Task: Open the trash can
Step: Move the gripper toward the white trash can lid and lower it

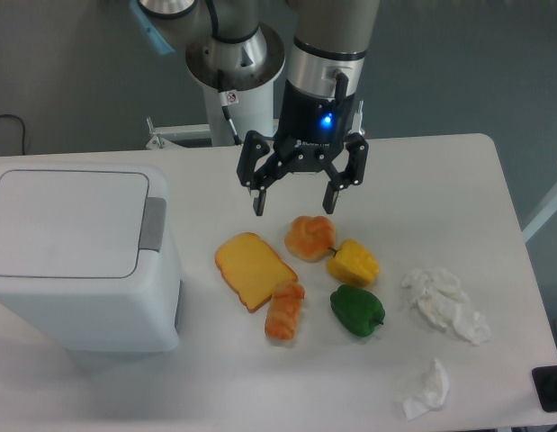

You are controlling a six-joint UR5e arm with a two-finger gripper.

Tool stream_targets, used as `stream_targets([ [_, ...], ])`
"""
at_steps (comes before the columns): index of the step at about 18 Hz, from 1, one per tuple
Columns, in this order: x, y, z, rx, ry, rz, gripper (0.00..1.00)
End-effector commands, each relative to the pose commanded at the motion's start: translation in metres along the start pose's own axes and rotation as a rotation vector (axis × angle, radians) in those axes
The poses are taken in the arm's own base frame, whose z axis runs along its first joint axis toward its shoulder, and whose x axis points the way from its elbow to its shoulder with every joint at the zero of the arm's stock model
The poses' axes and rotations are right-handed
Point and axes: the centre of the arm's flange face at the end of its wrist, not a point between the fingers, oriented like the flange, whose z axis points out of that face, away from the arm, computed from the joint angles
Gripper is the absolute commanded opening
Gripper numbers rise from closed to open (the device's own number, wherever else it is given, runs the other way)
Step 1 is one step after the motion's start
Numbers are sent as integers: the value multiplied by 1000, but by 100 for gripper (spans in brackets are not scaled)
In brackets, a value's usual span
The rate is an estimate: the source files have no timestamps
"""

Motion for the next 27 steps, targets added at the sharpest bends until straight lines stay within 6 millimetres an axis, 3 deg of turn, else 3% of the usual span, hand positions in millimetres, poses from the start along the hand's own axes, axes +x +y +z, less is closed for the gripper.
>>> stream_targets([
  [14,55,13,23,-38,124,50,100],
  [27,73,22,49,-88,144,74,100],
])
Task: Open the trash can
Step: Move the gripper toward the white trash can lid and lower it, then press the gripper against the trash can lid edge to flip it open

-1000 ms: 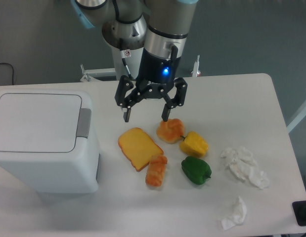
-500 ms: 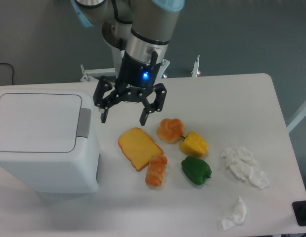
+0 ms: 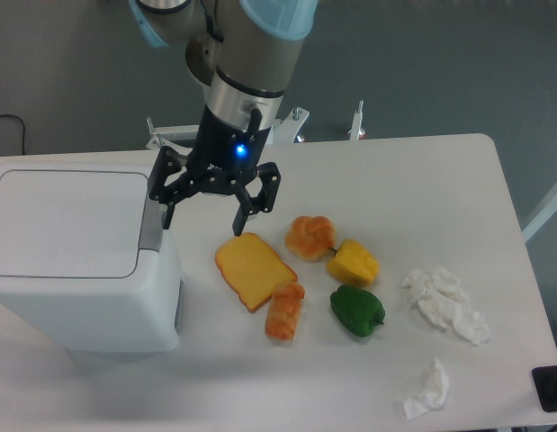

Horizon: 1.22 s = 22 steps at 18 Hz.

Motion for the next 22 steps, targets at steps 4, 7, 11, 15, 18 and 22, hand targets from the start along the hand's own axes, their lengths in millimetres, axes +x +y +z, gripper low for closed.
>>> stream_targets([
  [4,0,0,1,0,0,0,100],
  [7,-2,-1,3,-6,-1,-3,100],
  [11,-2,-1,3,-6,-1,-3,100],
  [15,-4,1,8,-14,1,-5,100],
  [18,-5,1,9,-16,1,-7,100],
  [22,-5,3,10,-19,0,-8,100],
])
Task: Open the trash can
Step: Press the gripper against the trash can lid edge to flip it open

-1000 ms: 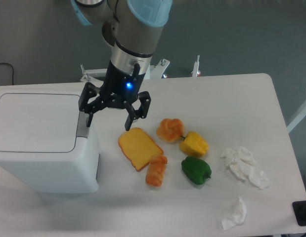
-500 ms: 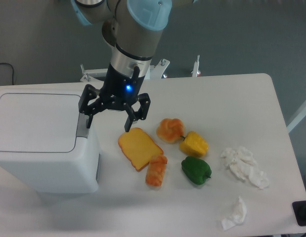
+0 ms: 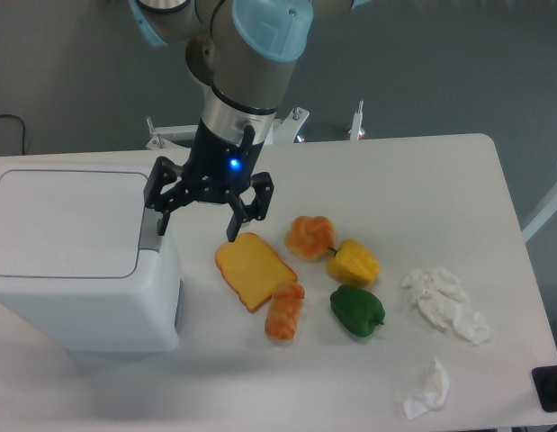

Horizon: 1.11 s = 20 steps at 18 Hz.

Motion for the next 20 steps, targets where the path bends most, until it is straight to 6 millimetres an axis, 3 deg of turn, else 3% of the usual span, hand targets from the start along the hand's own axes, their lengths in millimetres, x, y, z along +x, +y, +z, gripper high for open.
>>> stream_targets([
  [20,0,1,12,-20,4,3,100],
])
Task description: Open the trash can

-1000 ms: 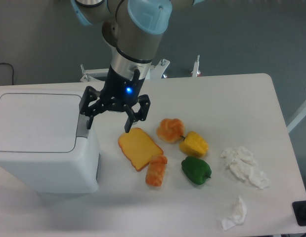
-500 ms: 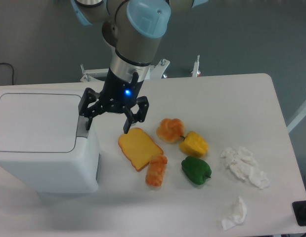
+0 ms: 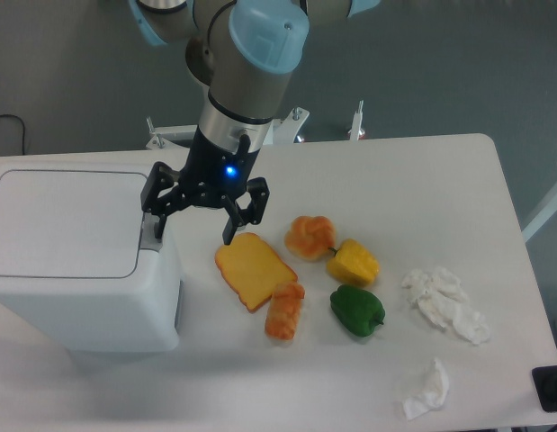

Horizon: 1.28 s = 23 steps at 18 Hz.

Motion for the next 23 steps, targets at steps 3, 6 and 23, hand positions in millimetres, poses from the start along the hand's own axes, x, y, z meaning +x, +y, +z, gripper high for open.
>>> stream_targets([
  [3,0,0,1,-1,0,-1,100],
  [6,-1,-1,0,0,-2,-3,100],
  [23,-24,-28,-62,156,-124,124,100],
])
